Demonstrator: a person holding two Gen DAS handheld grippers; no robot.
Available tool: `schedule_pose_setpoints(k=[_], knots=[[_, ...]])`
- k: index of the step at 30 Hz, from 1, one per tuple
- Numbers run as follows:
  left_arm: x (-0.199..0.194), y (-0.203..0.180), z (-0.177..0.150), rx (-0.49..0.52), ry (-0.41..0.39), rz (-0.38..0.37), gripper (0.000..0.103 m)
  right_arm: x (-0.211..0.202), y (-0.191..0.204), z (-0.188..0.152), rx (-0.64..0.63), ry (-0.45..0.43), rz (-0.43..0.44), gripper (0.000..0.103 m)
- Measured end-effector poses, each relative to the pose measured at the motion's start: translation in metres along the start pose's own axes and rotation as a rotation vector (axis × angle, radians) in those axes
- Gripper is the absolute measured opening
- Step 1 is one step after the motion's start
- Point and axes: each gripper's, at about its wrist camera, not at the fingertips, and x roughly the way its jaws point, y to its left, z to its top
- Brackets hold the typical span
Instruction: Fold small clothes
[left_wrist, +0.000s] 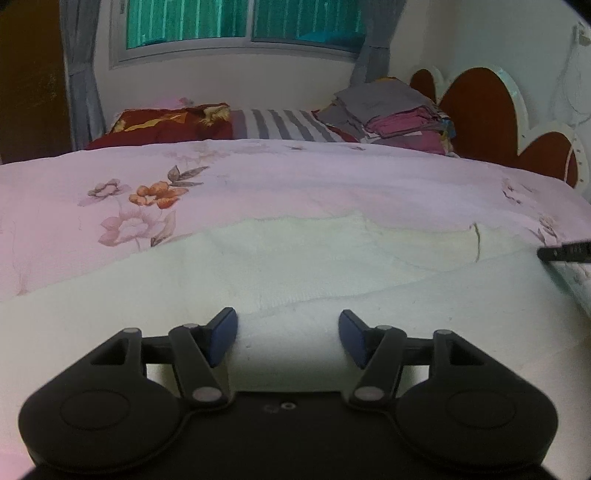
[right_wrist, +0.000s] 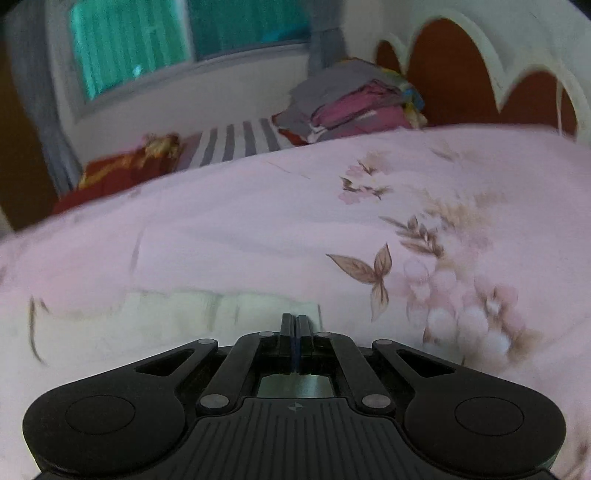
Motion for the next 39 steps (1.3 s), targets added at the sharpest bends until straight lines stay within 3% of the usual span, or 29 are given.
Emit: schedule_pose_setpoints(k=[3, 5, 7, 8, 9, 11, 12, 14, 16, 18, 20, 23, 25, 26, 27, 32, 34, 37, 39], knots=[[-0.01, -0.019, 0.005, -0.024, -0.038, -0.05, 0.06, -0.018, 0.016, -0.005, -0.056, -0.019, -0.029, 0.0], [-0.007, -0.043, 0.005, -0.011, -0.024, -0.104, 0.062, -0.031, 0.039, -0.015, -0.112, -0.04, 0.028, 0.0], [0.001, -0.07, 0.003, 0.049, -0.01, -0.111, 0.063, -0.034, 0.069, -0.028, -0.157, -0.007, 0.135, 0.023], [0.006, -0.075, 0.002, 0.062, 0.0, -0.12, 0.065, -0.035, 0.079, -0.034, -0.173, -0.013, 0.163, 0.058], [0.01, -0.077, 0.0, 0.074, 0.013, -0.115, 0.066, -0.037, 0.088, -0.04, -0.207, -0.029, 0.178, 0.068], [0.012, -0.069, -0.003, 0.093, 0.018, -0.068, 0.065, -0.038, 0.095, -0.05, -0.293, -0.039, 0.145, 0.062], [0.01, -0.056, -0.006, 0.087, 0.011, -0.041, 0.065, -0.035, 0.087, -0.051, -0.283, -0.031, 0.108, 0.054], [0.005, -0.027, -0.013, 0.062, 0.006, -0.003, 0.065, -0.032, 0.05, -0.046, -0.178, -0.022, 0.059, 0.054], [-0.001, -0.011, -0.014, 0.005, 0.006, -0.01, 0.065, -0.032, 0.022, -0.043, -0.141, -0.018, -0.02, 0.054], [-0.013, -0.016, -0.009, -0.02, -0.015, -0.013, 0.065, -0.036, 0.011, -0.04, -0.106, 0.0, -0.01, 0.052], [-0.026, -0.031, -0.011, -0.018, -0.056, -0.044, 0.068, -0.055, 0.017, -0.04, -0.106, -0.065, -0.006, 0.039], [-0.033, -0.051, -0.023, 0.019, -0.05, -0.038, 0.069, -0.079, 0.041, -0.051, -0.144, -0.09, 0.057, 0.036], [-0.026, -0.057, -0.031, 0.052, -0.014, 0.002, 0.071, -0.079, 0.05, -0.065, -0.188, -0.06, 0.071, 0.036], [-0.021, -0.053, -0.035, 0.047, 0.014, 0.006, 0.071, -0.076, 0.052, -0.072, -0.208, -0.034, 0.036, 0.036], [-0.023, -0.048, -0.039, 0.04, -0.007, -0.005, 0.071, -0.068, 0.049, -0.08, -0.209, 0.004, -0.01, 0.036], [-0.027, -0.043, -0.042, 0.031, -0.013, -0.005, 0.074, -0.092, 0.049, -0.086, -0.178, -0.051, 0.001, 0.036], [-0.028, -0.043, -0.041, 0.033, -0.01, -0.005, 0.074, -0.083, 0.054, -0.092, -0.198, 0.005, 0.015, 0.036], [-0.046, -0.033, -0.043, 0.011, -0.036, -0.004, 0.078, -0.087, 0.057, -0.089, -0.175, 0.016, -0.006, 0.036], [-0.059, -0.015, -0.049, -0.024, -0.044, 0.017, 0.081, -0.102, 0.057, -0.085, -0.15, -0.034, 0.029, 0.036]])
